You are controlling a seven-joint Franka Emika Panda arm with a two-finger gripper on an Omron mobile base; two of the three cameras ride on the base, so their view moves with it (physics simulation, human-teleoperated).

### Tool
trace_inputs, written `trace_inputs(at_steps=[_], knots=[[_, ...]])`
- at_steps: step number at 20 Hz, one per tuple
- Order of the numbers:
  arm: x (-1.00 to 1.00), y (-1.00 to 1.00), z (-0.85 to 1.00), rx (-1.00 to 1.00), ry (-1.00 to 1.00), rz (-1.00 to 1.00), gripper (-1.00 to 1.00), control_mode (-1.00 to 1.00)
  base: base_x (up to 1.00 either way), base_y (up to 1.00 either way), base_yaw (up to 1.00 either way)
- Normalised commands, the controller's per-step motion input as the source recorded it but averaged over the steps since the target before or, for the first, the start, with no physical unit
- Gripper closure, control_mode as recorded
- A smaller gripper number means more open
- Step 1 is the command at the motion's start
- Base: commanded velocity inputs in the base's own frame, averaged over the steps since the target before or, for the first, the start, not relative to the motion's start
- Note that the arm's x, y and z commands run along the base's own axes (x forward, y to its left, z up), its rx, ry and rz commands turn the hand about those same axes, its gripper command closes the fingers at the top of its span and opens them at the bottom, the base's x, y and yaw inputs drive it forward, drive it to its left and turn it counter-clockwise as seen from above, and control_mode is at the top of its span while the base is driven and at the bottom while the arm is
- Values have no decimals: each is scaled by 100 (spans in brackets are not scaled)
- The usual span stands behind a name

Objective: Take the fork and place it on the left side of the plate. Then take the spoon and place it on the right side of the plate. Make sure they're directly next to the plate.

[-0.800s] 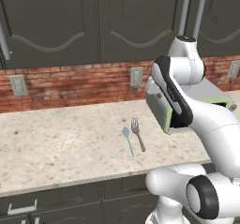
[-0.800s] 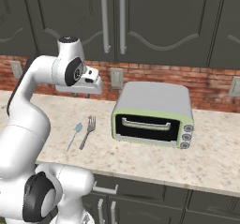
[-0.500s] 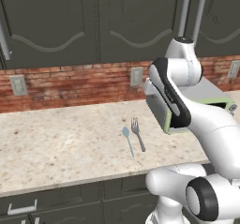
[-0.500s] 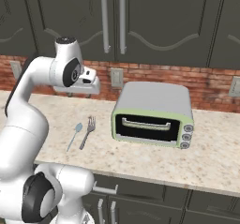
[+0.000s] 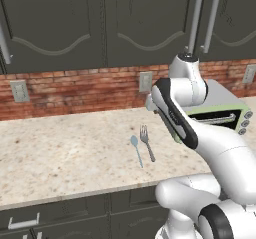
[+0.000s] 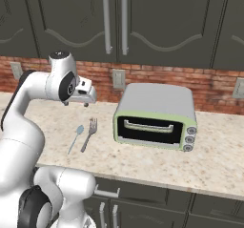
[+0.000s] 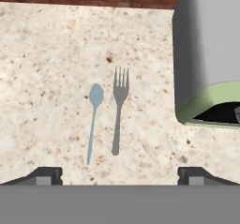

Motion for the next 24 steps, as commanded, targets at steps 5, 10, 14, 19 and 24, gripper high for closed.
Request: trace_inputs(at_steps=[5,10,14,19,24], knots=[[0,11,-43,0,0,0,-100,-100,0,0,0],[0,9,-51,0,0,0,-100,-100,0,0,0],[1,7,-50,0,0,0,-100,-100,0,0,0],[11,1,-45,0,0,0,-100,-100,0,0,0],[21,0,-42,0,3,0,-100,-100,0,0,0]])
